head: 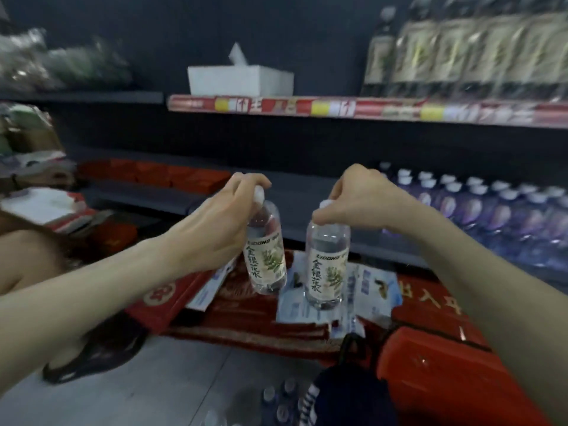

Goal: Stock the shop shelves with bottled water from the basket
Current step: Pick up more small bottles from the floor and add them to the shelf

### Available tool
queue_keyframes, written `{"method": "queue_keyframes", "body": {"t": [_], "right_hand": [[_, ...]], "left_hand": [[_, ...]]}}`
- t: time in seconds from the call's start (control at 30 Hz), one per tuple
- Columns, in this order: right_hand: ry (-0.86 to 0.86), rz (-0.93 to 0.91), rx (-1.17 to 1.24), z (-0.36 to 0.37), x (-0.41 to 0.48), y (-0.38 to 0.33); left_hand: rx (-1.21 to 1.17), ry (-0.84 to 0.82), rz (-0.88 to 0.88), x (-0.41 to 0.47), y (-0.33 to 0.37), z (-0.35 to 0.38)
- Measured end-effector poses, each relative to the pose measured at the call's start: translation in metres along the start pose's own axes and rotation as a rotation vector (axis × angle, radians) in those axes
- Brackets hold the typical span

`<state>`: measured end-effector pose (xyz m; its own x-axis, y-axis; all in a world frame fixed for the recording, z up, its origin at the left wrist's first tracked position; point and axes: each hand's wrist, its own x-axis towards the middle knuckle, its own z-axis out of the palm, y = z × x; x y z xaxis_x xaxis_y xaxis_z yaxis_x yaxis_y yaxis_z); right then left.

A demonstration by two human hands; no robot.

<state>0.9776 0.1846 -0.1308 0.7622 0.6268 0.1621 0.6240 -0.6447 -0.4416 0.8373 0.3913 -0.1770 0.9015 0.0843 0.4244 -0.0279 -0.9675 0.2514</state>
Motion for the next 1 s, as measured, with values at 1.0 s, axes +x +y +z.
{"method": "queue_keyframes", "body": {"t": [1.0], "right_hand": [[0.755, 0.081, -0.235, -0.330, 0.058, 0.115]], "left_hand": [[-0.821, 0.428, 0.140, 0.353, 0.215, -0.060]]}}
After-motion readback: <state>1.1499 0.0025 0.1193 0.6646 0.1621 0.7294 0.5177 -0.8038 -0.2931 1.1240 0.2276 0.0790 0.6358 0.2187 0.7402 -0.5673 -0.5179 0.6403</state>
